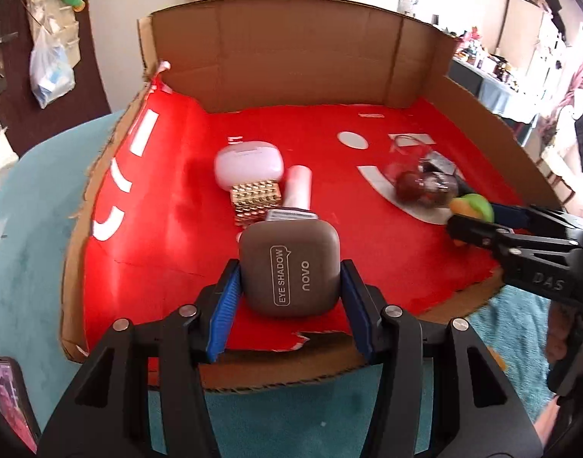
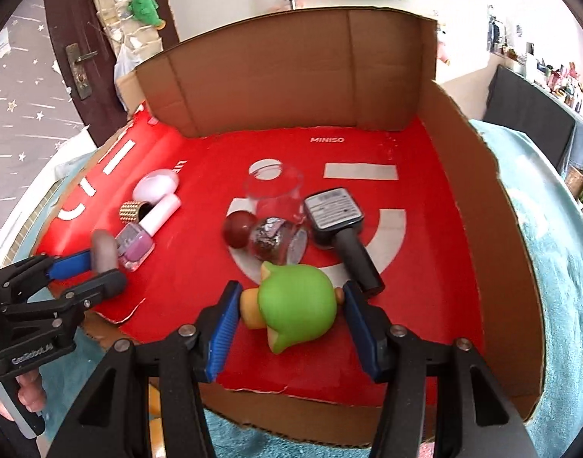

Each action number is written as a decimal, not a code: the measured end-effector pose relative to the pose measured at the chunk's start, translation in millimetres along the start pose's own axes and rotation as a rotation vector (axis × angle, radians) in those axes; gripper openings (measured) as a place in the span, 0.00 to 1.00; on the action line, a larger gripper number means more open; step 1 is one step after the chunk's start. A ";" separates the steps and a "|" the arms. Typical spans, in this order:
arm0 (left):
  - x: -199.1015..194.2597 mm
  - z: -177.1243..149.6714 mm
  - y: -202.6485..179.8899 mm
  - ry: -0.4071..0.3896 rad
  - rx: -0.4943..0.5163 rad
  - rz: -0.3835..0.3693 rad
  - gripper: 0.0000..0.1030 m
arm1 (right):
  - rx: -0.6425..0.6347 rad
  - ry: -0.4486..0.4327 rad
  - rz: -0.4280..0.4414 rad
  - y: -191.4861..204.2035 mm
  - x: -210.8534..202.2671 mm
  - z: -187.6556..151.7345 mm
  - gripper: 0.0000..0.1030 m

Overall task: Organize rigid objects
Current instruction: 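Carry the eye shadow case and green fruit into the box with both tools, then open the left tool to release the eye shadow case while the right tool releases the fruit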

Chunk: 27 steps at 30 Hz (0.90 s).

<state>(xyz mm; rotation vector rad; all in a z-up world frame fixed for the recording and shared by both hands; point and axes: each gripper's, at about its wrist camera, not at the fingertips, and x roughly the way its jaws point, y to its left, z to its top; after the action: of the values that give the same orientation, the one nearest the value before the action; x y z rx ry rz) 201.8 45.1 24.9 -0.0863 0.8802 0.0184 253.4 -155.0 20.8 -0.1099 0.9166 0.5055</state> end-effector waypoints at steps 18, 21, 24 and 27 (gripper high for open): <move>12.0 1.3 6.0 0.012 -0.034 0.002 0.47 | -0.047 -0.014 -0.053 6.7 5.3 -2.7 0.55; 11.9 1.3 5.9 0.012 -0.034 0.002 0.47 | -0.049 -0.011 -0.054 7.0 6.4 -3.8 0.55; 11.9 1.2 5.9 0.011 -0.033 0.001 0.47 | -0.051 -0.011 -0.057 7.4 6.6 -3.9 0.55; 12.1 1.2 5.7 0.011 -0.033 0.002 0.47 | -0.050 -0.011 -0.055 7.9 6.9 -3.9 0.55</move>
<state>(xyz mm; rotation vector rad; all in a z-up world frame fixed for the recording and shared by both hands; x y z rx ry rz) 210.1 50.7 16.0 -0.1160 0.8915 0.0339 250.3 -146.7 14.0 -0.1770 0.8884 0.4778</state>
